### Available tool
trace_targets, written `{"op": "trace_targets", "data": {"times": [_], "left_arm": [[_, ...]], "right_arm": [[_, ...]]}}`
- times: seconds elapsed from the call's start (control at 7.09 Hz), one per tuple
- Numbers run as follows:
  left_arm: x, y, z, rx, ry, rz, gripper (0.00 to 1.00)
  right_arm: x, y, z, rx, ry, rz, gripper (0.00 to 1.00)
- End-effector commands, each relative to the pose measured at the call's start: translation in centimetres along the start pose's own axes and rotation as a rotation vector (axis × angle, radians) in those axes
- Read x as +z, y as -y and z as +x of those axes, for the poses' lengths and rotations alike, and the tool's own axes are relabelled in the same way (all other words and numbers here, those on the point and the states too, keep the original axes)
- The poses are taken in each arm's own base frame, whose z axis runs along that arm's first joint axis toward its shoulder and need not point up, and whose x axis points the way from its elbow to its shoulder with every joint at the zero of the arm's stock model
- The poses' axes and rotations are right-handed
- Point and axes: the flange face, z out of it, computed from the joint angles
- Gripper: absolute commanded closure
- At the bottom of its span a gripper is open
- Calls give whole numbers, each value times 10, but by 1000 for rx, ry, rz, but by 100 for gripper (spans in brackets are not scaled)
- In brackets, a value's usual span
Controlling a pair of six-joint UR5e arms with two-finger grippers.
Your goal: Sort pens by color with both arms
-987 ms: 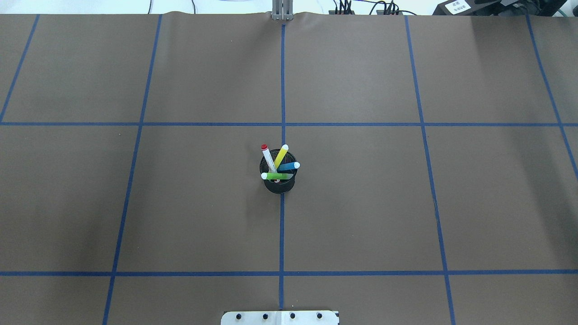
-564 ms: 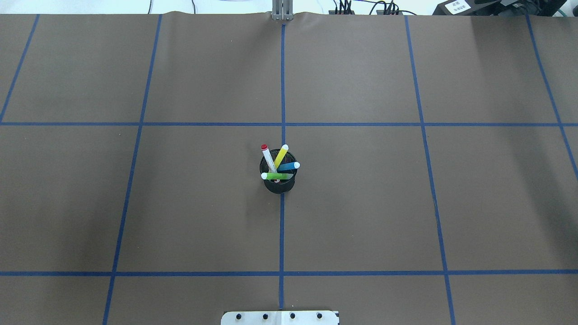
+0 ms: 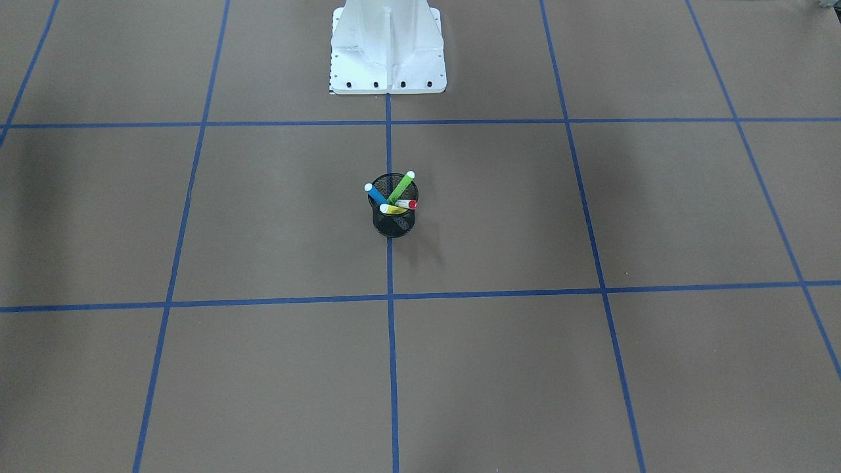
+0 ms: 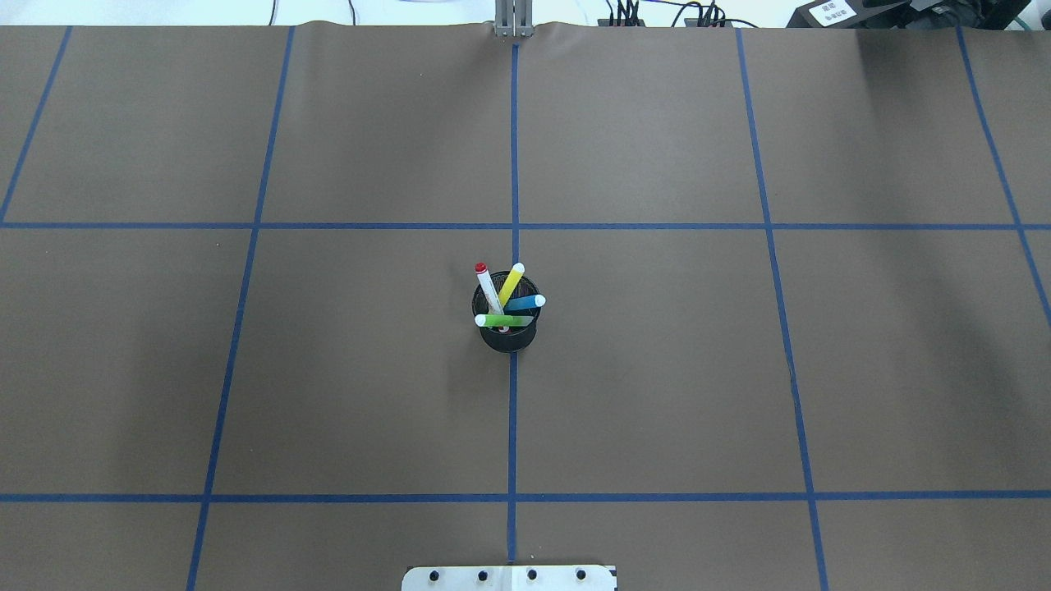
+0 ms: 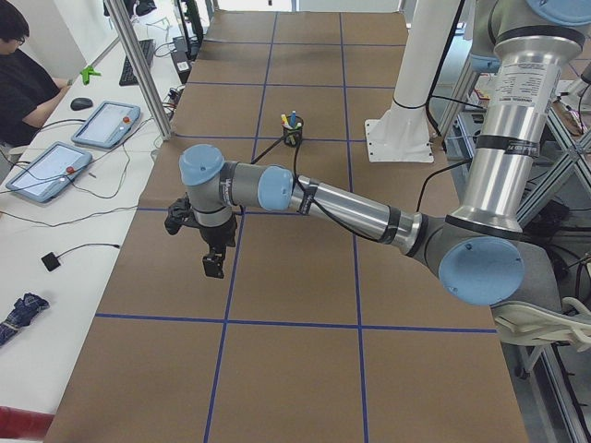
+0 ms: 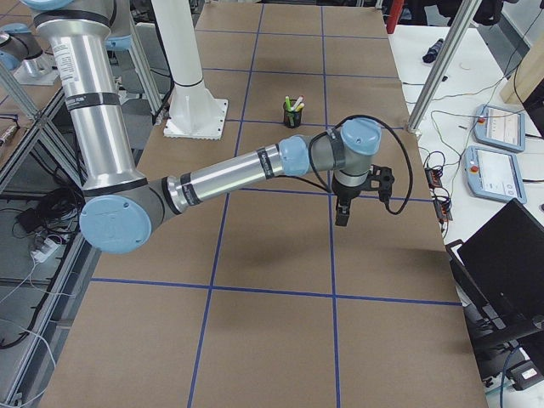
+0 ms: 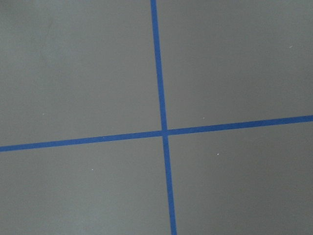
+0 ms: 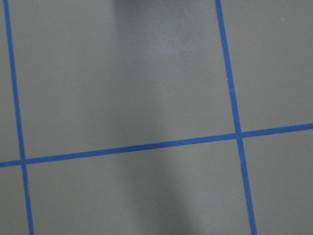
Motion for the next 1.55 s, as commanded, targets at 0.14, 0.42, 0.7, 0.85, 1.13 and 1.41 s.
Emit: {"op": "trace_targets", "data": {"times": [0.14,0.42,0.7,0.85,1.13,1.41], "left_arm": [[2,43,157,-53,-70,5,0],[17,48,217,-54,-121,38,0],[39,43,259,-63,-177,54,0],[46,40,270,-42,-184,47,0],[56,41,273,-31,-183,38,0],[60,44,272,-26,-186,43,0]], "right_arm": [[12,13,-141,113,67,-52,0],[53,-29,-207,-96,187,-51,0],[84,-89,-291,-172,268,-113,0],[105,-117,-337,-255,310,-105,0],[148,-166,-393,-380,345,-9,1],[162,-175,-429,-421,364,6,4]]}}
